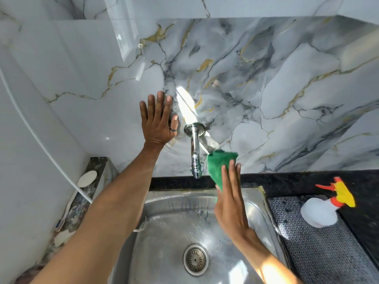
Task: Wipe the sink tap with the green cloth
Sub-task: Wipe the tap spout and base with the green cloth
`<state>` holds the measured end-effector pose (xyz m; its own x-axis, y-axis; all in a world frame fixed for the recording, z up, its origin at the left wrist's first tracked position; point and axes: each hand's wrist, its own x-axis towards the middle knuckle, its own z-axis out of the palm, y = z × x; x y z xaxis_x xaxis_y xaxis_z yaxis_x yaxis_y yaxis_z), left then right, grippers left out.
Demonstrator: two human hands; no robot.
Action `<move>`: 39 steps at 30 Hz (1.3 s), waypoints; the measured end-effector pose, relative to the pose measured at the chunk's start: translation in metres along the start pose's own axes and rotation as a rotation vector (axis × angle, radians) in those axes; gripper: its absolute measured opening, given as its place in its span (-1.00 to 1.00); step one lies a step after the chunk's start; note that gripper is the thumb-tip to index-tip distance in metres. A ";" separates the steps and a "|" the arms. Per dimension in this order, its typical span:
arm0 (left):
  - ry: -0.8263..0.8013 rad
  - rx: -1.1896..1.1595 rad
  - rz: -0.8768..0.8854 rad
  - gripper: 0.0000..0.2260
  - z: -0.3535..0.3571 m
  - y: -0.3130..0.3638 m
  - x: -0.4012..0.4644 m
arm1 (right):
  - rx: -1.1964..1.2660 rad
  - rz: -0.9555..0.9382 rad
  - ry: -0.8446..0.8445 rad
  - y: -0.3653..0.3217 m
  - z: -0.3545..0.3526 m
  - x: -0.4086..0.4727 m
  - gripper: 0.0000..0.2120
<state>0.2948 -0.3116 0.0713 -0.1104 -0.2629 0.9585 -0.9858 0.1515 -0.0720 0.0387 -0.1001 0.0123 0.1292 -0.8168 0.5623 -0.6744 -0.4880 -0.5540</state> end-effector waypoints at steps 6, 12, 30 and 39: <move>0.010 -0.003 -0.021 -0.42 -0.003 0.003 0.001 | -0.166 0.062 -0.250 -0.048 0.035 0.095 -0.45; -0.007 0.019 0.014 -0.37 0.004 -0.003 -0.004 | -0.303 0.245 -0.295 -0.057 0.064 0.146 -0.67; -0.510 -0.109 -0.162 -0.45 -0.076 0.025 0.011 | -0.297 -0.059 -0.248 -0.020 0.049 0.013 -0.09; -0.543 -1.498 -1.439 -0.63 -0.201 0.129 -0.037 | 0.364 0.223 0.049 -0.084 -0.033 0.028 -0.36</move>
<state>0.1967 -0.0905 0.0817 0.1445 -0.9888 -0.0383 0.3884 0.0211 0.9212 0.0755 -0.0719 0.0950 -0.0309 -0.9032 0.4280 -0.3802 -0.3854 -0.8408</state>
